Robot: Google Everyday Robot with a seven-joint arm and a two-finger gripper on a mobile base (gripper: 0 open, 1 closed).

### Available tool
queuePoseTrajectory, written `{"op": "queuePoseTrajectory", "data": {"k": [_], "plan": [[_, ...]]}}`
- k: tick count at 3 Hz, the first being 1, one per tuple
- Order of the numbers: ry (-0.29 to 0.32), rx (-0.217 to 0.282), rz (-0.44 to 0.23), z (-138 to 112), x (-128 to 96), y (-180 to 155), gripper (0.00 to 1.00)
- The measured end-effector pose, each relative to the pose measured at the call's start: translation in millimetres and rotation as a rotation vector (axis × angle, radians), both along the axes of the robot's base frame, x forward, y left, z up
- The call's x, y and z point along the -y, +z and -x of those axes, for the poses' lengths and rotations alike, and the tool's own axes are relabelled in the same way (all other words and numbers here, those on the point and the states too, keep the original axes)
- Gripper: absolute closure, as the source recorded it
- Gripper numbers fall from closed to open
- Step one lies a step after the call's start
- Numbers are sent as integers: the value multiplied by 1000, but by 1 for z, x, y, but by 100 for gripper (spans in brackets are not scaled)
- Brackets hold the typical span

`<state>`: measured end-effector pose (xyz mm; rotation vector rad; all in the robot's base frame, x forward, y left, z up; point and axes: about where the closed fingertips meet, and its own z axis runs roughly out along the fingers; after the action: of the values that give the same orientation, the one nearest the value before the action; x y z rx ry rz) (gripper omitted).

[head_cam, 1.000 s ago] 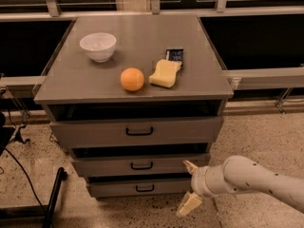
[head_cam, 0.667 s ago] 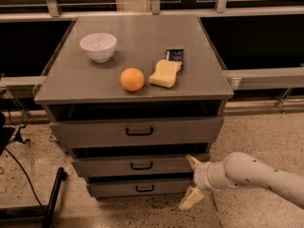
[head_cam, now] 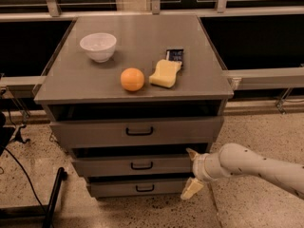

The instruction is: Open middle drawer

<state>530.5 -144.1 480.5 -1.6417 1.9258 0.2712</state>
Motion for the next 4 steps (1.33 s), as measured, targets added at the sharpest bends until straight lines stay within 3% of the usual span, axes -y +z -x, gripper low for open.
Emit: {"op": "queuePoseTrajectory", "data": {"k": [2, 4], "plan": [[9, -30, 62, -35, 5, -25, 0], [21, -57, 60, -53, 1, -46, 0]]}}
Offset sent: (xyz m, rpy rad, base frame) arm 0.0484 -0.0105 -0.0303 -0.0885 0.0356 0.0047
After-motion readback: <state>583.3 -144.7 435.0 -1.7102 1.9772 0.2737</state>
